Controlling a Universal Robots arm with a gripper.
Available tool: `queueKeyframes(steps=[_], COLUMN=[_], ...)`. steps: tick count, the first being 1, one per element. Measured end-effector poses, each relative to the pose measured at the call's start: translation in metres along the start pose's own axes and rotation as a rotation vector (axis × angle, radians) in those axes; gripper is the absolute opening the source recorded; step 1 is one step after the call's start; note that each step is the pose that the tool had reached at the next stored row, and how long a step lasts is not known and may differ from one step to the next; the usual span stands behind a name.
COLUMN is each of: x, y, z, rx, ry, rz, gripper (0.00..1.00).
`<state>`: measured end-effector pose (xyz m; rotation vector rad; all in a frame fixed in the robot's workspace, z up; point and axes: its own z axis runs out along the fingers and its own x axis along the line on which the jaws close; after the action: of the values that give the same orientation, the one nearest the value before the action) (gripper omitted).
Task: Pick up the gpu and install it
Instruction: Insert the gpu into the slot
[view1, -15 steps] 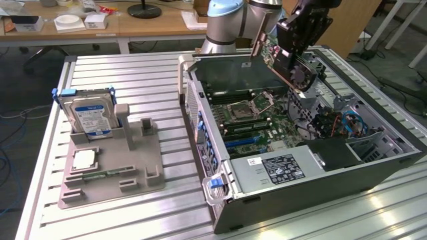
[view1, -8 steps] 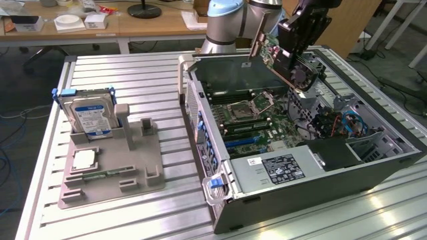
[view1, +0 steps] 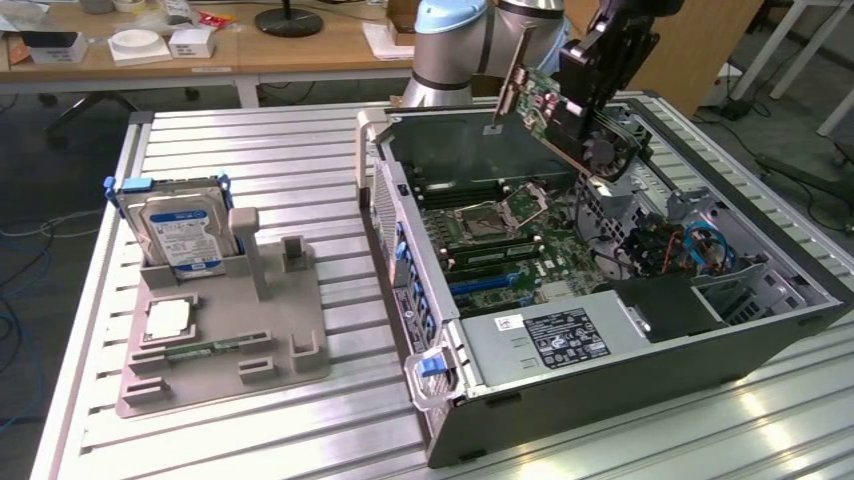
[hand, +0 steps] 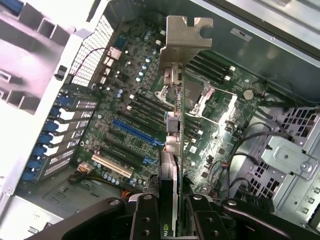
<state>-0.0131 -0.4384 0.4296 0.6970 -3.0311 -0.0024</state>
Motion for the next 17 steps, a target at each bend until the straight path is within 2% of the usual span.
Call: queueKeyframes(steps=[17], x=[0.0000], y=[0.0000], z=[0.0000], rx=[0.0042], ry=[0.0012], rz=[-0.140], gripper=[0.27])
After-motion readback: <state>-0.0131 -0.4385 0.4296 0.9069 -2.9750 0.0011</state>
